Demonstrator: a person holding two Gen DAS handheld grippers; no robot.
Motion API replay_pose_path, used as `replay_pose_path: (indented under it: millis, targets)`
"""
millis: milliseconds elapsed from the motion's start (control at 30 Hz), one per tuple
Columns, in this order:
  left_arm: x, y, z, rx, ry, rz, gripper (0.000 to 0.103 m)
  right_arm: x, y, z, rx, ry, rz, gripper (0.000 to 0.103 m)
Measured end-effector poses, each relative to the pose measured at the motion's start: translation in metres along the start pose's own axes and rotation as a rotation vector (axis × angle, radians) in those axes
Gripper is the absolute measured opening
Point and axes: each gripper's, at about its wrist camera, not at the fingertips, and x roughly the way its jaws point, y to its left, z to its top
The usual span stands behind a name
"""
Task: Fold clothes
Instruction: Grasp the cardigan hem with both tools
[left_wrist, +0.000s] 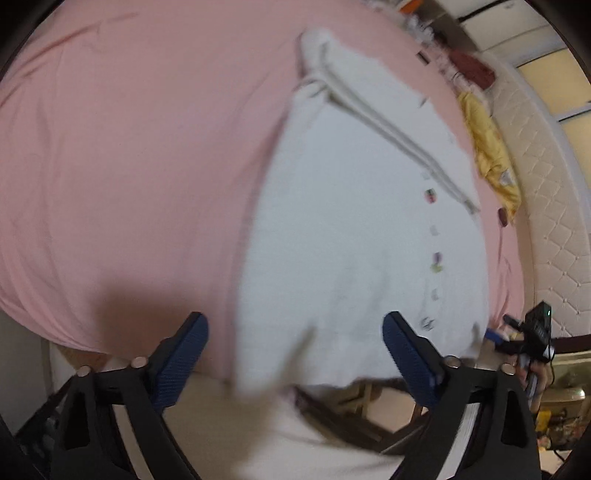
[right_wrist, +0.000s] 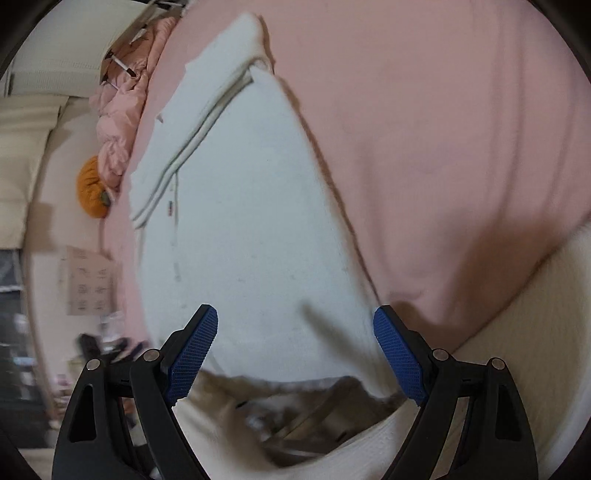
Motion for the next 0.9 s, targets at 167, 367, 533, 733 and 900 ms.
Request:
replay_pose_path:
  millis: [167,367,533,733,900]
  targets:
    - [0.033,-0.006,-0.006,0.055,0.146,-0.013,0.083,0.014,-0.007,0.016,0.048,0.051,-0.073,0.086]
    - [0.056,-0.008,-0.012,0.050,0.163,0.017,0.086,0.034,-0.003,0.028,0.029,0.126,-0.164,0.087]
    - [0.055,-0.008,-0.015,0.045,0.179,-0.061,0.088,0.050,-0.003,0.021,0.009,0.224,-0.123,0.088]
    - [0.056,-0.004,-0.018,0.021,0.189,-0.159,0.088,0.057,0.003,0.006,-0.037,0.243,-0.081,0.083]
    - [0.060,-0.006,-0.021,0.006,0.194,-0.189,0.069,0.055,0.004,0.001,-0.060,0.263,-0.086,0.062]
